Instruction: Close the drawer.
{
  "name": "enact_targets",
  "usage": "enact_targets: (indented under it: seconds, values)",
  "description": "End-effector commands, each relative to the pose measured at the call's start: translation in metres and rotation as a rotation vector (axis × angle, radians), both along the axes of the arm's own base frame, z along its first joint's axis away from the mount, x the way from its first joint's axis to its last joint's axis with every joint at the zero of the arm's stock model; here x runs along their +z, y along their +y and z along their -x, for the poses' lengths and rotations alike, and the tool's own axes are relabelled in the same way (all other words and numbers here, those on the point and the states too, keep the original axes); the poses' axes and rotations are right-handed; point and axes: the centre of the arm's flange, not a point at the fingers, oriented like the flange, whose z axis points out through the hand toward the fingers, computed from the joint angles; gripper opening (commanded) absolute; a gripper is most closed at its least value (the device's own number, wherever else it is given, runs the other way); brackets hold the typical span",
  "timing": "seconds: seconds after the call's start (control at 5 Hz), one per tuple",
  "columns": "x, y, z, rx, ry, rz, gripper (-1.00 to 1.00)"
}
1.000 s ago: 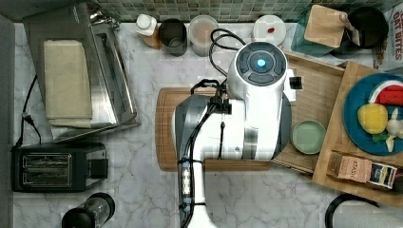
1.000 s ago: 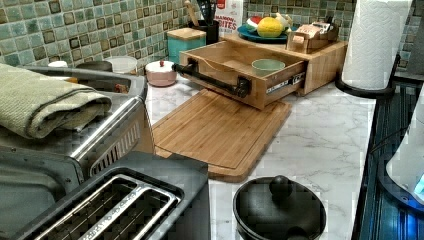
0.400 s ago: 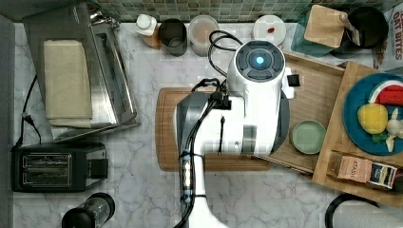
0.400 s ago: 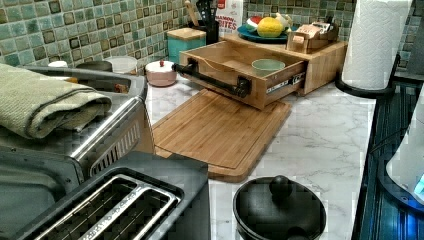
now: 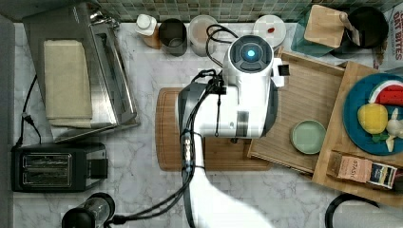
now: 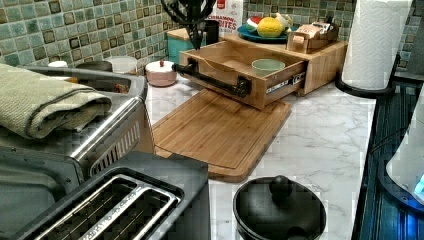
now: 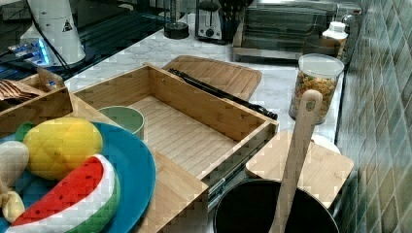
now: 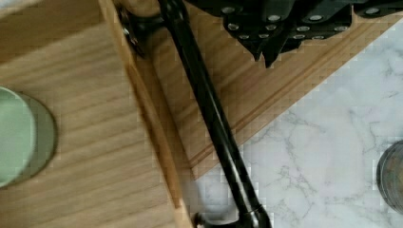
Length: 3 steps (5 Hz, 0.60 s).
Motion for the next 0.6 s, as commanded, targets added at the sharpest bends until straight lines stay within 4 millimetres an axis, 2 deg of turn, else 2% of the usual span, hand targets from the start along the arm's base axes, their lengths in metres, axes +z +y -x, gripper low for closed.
enact_targets:
  seconds: [0.2, 0.6]
  values:
    - [-0.009, 0.069, -0.024, 0.173, -0.147, 0.038, -1.0]
    - [-0.047, 0.05, -0.037, 0.221, -0.117, 0.076, -1.0]
